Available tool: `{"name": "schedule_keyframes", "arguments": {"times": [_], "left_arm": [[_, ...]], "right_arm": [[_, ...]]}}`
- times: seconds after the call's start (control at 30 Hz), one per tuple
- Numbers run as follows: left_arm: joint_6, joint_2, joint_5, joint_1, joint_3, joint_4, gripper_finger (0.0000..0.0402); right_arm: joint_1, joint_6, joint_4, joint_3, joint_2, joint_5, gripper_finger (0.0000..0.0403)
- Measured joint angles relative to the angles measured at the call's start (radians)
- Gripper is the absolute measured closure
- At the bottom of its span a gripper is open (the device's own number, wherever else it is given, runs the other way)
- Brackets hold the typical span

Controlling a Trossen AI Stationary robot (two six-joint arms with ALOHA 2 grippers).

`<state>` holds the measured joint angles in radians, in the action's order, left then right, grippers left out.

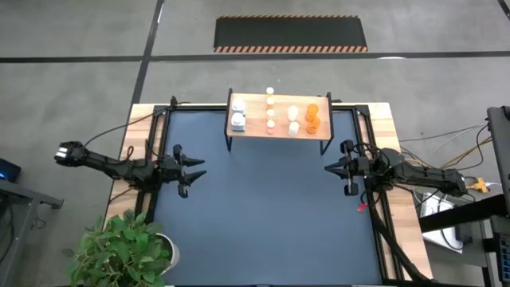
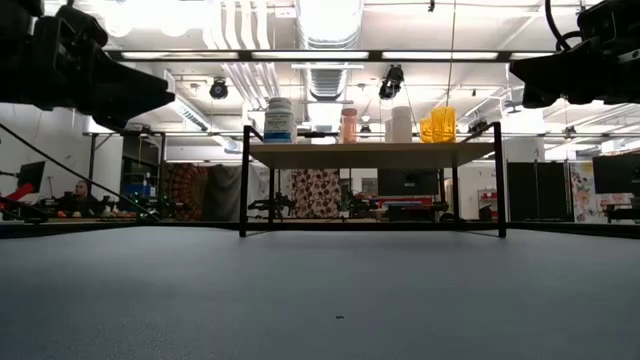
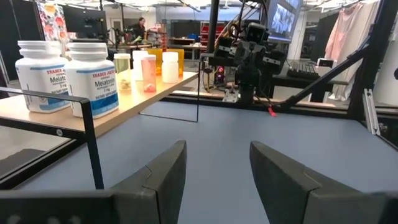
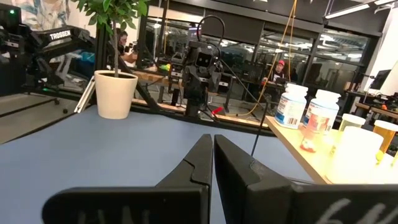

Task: Pick and place medicine bottles onto shelf by color
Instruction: Return to Home Position

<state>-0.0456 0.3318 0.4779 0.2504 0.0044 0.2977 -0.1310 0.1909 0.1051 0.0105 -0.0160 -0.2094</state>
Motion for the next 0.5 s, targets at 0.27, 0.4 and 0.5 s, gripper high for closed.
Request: {"name": "schedule_keyframes", "arguments": {"times": [0.27,0.4,0.5], "left_arm": [[0.0,0.024,0.0,0.0,0.0,0.0,0.024],[0.0,0.036,0.0,0.0,0.0,0.0,0.024],[0.0,0.043,0.0,0.0,0.0,0.0,0.024]], "right_arm": [[0.0,0.0,0.0,0.0,0.0,0.0,0.0394],[0.0,0.0,0.0,0.0,0.0,0.0,0.0394],[0.0,0.0,0.0,0.0,0.0,0.0,0.0394]]}}
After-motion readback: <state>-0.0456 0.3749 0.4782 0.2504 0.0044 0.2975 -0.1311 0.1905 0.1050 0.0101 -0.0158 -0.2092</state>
